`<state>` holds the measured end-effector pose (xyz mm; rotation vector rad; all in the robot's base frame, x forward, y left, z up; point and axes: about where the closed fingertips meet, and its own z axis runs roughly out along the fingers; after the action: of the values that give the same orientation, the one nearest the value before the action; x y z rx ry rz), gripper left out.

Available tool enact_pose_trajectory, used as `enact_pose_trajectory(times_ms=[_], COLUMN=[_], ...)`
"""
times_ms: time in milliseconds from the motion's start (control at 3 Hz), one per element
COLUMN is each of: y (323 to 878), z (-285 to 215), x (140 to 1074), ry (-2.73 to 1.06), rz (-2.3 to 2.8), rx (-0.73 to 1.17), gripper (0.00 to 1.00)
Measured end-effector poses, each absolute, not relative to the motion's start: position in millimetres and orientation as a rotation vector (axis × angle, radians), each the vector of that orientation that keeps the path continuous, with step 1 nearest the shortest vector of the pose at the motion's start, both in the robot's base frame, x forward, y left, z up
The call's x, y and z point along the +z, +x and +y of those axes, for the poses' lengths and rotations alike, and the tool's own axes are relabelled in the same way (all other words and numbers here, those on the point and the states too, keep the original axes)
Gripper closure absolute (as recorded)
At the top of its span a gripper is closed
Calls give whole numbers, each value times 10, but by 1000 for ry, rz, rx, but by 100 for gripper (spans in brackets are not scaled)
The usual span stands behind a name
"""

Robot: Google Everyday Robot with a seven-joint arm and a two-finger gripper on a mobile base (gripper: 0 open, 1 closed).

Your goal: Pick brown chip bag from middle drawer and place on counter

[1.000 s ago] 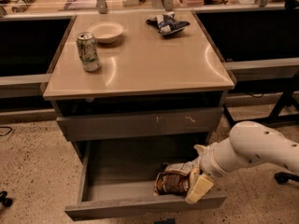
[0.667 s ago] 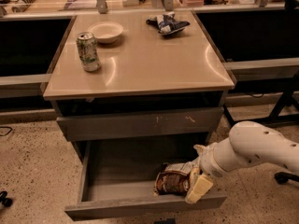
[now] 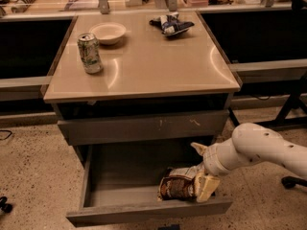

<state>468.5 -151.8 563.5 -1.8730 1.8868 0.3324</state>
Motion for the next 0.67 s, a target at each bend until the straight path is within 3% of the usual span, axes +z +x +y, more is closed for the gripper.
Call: enact_pose_trajectory(times_ms=[667], y=[4790], z=[-1524], x=[5609], ry=[-1948], rz=[1779], rx=[310], gripper=[0])
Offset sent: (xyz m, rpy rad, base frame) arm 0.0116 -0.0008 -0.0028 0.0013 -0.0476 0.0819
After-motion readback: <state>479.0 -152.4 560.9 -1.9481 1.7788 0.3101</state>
